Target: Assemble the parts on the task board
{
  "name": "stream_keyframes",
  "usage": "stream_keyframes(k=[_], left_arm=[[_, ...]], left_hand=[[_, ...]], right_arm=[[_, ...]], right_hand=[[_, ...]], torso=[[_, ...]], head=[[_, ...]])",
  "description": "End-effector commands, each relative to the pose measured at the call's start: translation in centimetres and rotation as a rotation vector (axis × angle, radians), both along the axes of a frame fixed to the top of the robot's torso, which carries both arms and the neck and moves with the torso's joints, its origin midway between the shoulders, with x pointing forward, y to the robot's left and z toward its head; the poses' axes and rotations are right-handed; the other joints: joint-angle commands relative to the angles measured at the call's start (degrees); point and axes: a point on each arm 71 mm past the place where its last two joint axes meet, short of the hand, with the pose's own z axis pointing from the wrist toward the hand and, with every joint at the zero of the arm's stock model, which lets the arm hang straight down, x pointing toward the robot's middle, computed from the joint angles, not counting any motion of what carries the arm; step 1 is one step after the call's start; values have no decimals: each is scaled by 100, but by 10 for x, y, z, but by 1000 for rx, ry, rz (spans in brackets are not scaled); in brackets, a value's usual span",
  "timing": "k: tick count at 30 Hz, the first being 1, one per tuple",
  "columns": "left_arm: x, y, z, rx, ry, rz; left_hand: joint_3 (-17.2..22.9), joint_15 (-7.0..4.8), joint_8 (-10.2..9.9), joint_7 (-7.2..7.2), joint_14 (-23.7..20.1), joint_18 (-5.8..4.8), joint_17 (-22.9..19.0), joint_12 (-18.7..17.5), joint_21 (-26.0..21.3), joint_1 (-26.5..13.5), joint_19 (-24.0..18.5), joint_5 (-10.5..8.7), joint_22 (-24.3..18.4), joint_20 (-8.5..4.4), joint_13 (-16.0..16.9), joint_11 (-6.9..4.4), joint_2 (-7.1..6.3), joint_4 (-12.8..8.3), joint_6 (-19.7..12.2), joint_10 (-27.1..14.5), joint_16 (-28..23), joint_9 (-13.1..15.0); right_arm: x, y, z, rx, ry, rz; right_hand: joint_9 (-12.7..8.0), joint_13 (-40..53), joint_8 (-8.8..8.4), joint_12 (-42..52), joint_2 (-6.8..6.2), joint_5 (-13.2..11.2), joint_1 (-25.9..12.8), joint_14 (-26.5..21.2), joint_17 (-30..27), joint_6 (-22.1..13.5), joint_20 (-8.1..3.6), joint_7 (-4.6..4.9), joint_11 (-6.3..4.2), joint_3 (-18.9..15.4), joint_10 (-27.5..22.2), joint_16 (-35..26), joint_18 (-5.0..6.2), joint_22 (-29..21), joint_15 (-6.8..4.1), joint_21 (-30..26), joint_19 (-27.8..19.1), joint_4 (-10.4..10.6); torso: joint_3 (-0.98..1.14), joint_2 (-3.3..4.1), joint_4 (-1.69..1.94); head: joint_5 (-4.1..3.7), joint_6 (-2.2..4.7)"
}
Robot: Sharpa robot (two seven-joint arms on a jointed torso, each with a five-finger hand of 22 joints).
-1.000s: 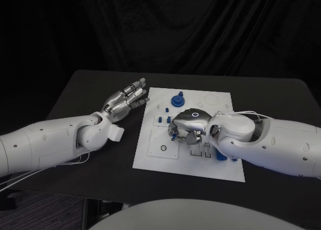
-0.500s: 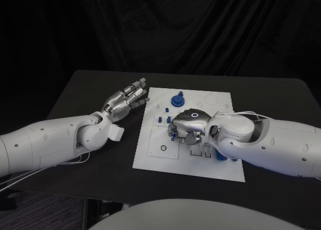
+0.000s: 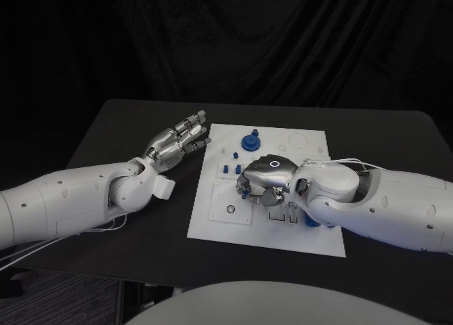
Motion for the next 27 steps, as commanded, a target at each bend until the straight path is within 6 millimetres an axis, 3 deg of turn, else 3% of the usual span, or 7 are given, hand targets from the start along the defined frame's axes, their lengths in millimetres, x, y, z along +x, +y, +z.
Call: stream_keyframes(k=[1,27], left_arm=[[-1,-2,0,-13,-1,-15],[-1,-2,-1,-10,4,-17]], left_hand=[[23,34,-15,48,6,74,4,7,29,27,24,32,9,22,4,36,20,-14,20,5,22,6],[23,37,-9,97,7,71,4,1,32,55,31,53,8,23,2,13,16,-28,49,-8,22,11]], right_arm=[[-2,-1,-4,-21,8,-2],[-1,3,-4,-17,4,3]], right_hand=[[2,-5,2,-17,-17,15,25,39,-7,34,17,-7,14,-5,42,-38,-11,933,7,-18,-27,-34],[-2,-5,-10,-22,-23,25,29,25,-42,34,17,-5,15,-6,51,-57,-4,924,6,-49,-43,-43]], torso=[[-1,2,3],[-8,2,8]], head=[[-7,-1],[-11,-1]])
